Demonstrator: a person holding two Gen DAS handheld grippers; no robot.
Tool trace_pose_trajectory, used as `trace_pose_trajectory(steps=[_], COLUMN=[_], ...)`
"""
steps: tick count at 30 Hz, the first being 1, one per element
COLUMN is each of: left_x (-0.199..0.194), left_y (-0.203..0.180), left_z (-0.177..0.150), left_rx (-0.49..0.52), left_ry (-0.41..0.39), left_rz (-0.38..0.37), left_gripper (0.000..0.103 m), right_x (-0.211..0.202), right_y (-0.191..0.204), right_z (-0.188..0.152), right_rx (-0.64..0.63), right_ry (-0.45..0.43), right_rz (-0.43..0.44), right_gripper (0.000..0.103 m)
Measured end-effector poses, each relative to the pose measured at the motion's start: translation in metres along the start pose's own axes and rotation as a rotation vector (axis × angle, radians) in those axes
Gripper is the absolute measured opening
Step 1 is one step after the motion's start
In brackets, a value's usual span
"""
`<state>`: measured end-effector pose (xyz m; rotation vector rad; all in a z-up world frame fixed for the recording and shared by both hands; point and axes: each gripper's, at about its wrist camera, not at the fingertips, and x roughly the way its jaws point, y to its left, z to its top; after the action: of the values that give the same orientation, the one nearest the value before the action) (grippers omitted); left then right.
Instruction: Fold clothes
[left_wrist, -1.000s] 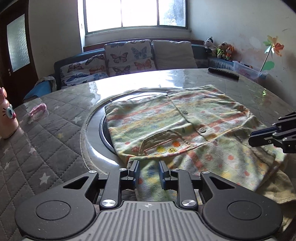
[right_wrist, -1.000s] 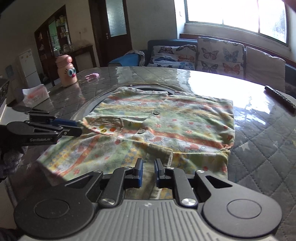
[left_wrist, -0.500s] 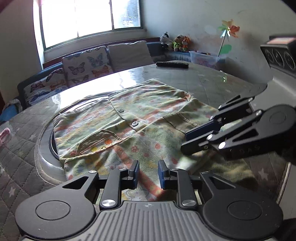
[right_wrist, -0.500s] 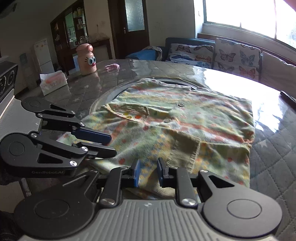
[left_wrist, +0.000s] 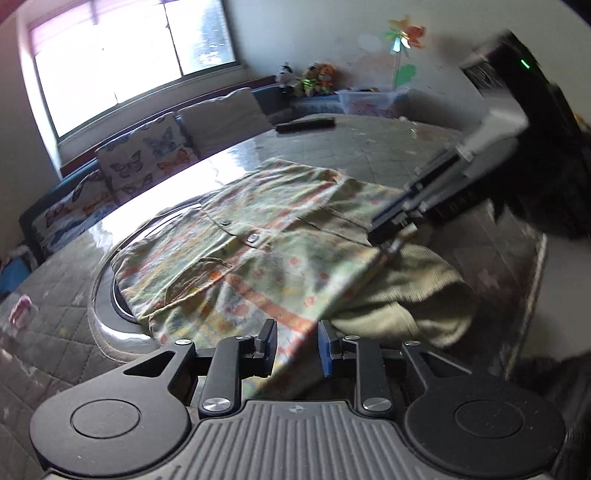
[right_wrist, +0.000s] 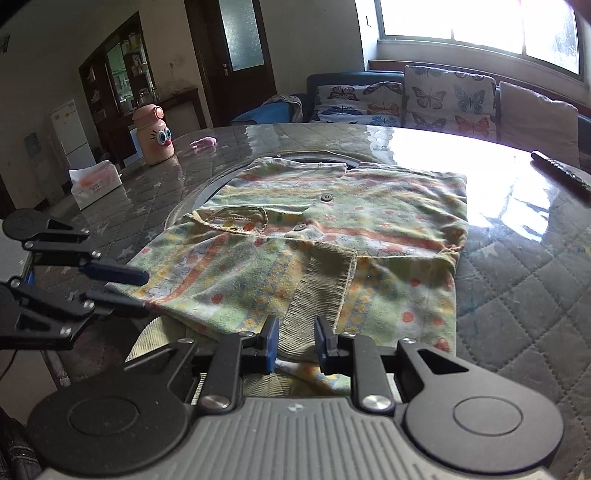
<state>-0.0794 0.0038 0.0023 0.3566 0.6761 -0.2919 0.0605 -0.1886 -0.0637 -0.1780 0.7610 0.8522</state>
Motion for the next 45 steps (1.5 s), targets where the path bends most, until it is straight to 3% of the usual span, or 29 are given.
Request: trace_pose_trajectory(steps=[2, 6, 8, 14, 15, 18, 21, 27, 34, 37, 40, 42, 44, 45], left_x=[0.0, 0.002, 0.007, 0.013, 0.014, 0.016, 0.017, 0.024, 0.03, 0.029, 0.026, 0.021, 0.014, 0.011], left_y=[-0.008, -0.022, -0.029, -0.041, -0.041, -0.04, -0.024, 0.019, 0.033, 0.034, 0.033, 0.033, 0.031, 0.031], left_z=[-0.003, -0.008, -0.007, 0.002, 0.003, 0.007, 0.015, 0.038, 0.046, 0.044, 0.041, 0.037, 0.03, 0.026], left_rx=[0.056, 0.154, 0.185, 0.223, 0.216, 0.178, 0.075, -0.142, -0.176, -0.18, -0.18, -0.174, -0.163, -0.155], left_ry=[0.003, -0.005, -0.013, -0.079, -0.089, -0.112, -0.12, -0.113, -0.105, -0.098, -0.092, -0.095, -0.094, -0.092], left_rz=[-0.01, -0.038, -0.048, -0.072, -0.076, -0.09, -0.087, -0.077, -0.091, -0.097, -0.095, -0.086, -0.072, -0.061], left_gripper=[0.028, 0.042, 0.043, 0.042, 0.041, 0.018, 0.009, 0.007, 0.007, 0.007, 0.009, 0.012, 0.022, 0.036], right_x=[-0.003, -0.012, -0.016, -0.027, -0.029, -0.035, -0.04, -0.042, -0.021, -0.007, 0.001, 0.003, 0.001, 0.0], right_y=[0.0, -0.001, -0.001, -0.001, -0.001, -0.002, -0.003, 0.004, 0.024, 0.028, 0.032, 0.031, 0.028, 0.026], right_z=[0.001, 0.0, -0.002, -0.009, -0.01, -0.013, -0.015, -0.02, -0.013, -0.009, -0.004, -0.001, 0.005, 0.009], right_rx=[-0.008, -0.015, -0.019, -0.045, -0.048, -0.066, -0.087, -0.203, -0.312, -0.329, -0.337, -0.316, -0.28, -0.259], right_ry=[-0.004, -0.009, -0.007, 0.003, 0.003, 0.006, 0.008, 0.017, -0.031, -0.039, -0.027, -0.02, -0.019, -0.02], right_rz=[-0.003, -0.016, -0.025, -0.05, -0.057, -0.069, -0.08, -0.063, -0.025, -0.006, 0.011, 0.023, 0.035, 0.042], right_gripper=[0.02, 0.024, 0.03, 0.03, 0.031, 0.037, 0.037, 0.047, 0.05, 0.045, 0.025, 0.019, 0.015, 0.015])
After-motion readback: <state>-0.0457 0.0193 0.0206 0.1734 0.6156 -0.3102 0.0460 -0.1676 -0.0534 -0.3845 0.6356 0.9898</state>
